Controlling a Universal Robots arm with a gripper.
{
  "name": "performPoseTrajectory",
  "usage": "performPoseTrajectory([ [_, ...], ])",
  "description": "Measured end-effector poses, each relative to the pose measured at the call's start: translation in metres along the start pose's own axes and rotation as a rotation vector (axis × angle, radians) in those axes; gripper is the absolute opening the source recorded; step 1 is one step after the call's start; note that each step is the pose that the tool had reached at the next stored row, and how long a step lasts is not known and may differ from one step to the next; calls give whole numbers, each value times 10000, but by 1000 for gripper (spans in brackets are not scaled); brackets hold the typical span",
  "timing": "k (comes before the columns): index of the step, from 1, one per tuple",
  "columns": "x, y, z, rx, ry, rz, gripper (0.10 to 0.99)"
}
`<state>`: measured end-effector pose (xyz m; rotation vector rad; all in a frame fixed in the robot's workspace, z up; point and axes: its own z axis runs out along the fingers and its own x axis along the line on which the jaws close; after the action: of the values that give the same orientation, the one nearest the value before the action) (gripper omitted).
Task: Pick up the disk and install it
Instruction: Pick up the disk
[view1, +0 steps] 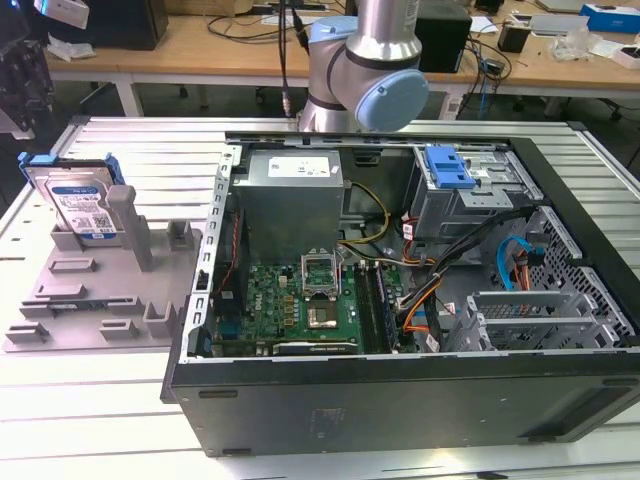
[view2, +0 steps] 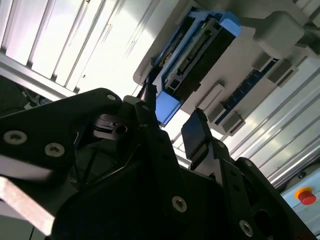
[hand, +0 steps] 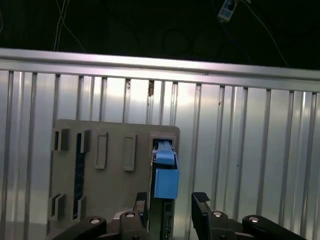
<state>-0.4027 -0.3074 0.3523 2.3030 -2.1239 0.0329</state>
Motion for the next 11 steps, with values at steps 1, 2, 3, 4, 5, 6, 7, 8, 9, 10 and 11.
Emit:
performPoseTrajectory([
  [1, -2, 8, 12, -2, -5, -45, 482],
  [2, -3, 21, 25, -3, -8, -76, 482],
  [3, -3, 30, 35, -3, -9, -84, 482],
  [4, -3, 37, 43, -8, -10, -85, 482],
  [5, -2, 41, 46, -17, -10, -86, 482],
  [6, 0, 42, 49, -23, -10, -85, 482],
  [7, 5, 43, 53, -30, -11, -85, 482],
  [8, 9, 43, 57, -35, -12, -84, 482],
  [9, 18, 43, 63, -43, -13, -85, 482],
  [10, 29, 44, 71, -51, -13, -85, 482],
  [11, 35, 45, 82, -54, -14, -85, 482],
])
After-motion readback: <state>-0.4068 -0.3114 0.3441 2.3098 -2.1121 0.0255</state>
